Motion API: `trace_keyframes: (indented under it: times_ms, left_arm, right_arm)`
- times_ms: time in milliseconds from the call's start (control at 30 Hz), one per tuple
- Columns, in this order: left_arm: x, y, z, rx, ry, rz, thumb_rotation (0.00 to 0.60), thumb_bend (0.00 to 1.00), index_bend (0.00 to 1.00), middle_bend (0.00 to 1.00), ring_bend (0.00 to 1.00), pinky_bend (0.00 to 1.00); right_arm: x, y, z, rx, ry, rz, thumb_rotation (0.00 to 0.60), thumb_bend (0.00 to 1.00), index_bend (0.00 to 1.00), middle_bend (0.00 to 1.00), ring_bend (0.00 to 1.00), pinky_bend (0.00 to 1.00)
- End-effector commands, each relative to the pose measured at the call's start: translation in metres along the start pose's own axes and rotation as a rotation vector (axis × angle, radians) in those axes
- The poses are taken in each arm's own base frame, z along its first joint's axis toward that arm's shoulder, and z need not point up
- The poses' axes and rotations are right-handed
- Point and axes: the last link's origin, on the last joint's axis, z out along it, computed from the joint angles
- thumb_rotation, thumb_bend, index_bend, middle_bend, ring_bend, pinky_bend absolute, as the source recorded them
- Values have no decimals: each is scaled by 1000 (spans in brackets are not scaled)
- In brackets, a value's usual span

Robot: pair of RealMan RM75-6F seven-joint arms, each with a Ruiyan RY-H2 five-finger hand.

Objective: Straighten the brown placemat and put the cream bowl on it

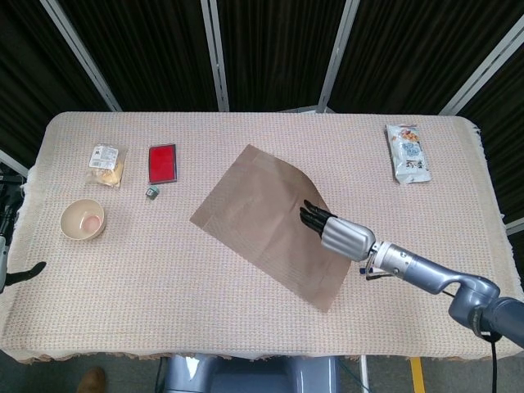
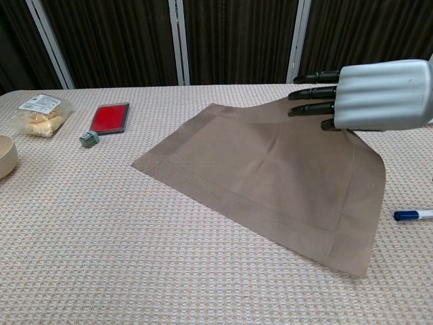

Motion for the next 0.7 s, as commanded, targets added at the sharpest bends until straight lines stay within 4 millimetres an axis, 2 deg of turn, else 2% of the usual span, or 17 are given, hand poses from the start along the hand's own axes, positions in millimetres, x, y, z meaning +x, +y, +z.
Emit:
trace_keyframes:
  times_ms: [33, 67, 100, 133, 167, 233, 333, 467, 533, 700]
  left_arm:
    - [-1, -2, 1, 8, -3, 0, 600, 0, 0, 0, 0, 0]
    - [-1, -2, 1, 11, -4, 0, 600, 0, 0, 0, 0, 0]
    - [-2, -3, 2, 14, -7, 2, 600, 0, 0, 0, 0, 0]
    - [-3, -4, 3, 18, -10, 5, 600, 0, 0, 0, 0, 0]
    - [-4, -5, 4, 21, -15, 8, 600, 0, 0, 0, 0, 0]
    - [-5, -6, 5, 25, -24, 15, 600, 0, 0, 0, 0, 0]
    - [-6, -6, 6, 24, -31, 17, 600, 0, 0, 0, 0, 0]
    - [-9, -2, 8, -13, -24, 6, 600, 0, 0, 0, 0, 0]
    - [-10, 3, 9, -48, -12, -5, 600, 0, 0, 0, 0, 0]
    - [-18, 17, 18, -172, 14, -41, 600, 0, 0, 0, 0, 0]
  right_arm:
    - [-10, 18, 21, 8, 5, -130, 600, 333, 580, 62, 0, 0]
    - [-12, 21, 22, 2, 0, -139, 600, 317, 421, 51, 0, 0]
    - [-15, 24, 23, -7, -5, -146, 600, 280, 201, 32, 0, 0]
    - [-18, 27, 23, -23, -13, -143, 600, 211, 47, 15, 0, 0]
    - [-21, 30, 22, -55, -19, -111, 600, 150, 1, 7, 0, 0]
    - [-20, 34, 20, -124, -5, -50, 600, 16, 0, 0, 0, 0]
    - [-18, 40, 15, -206, 34, -3, 600, 0, 0, 0, 0, 0]
    - [-18, 52, -13, -399, 74, 149, 600, 0, 0, 0, 0, 0]
    - [-18, 53, -35, -529, 94, 313, 600, 0, 0, 0, 0, 0]
    - [-14, 35, -93, -735, 92, 652, 600, 0, 0, 0, 0, 0]
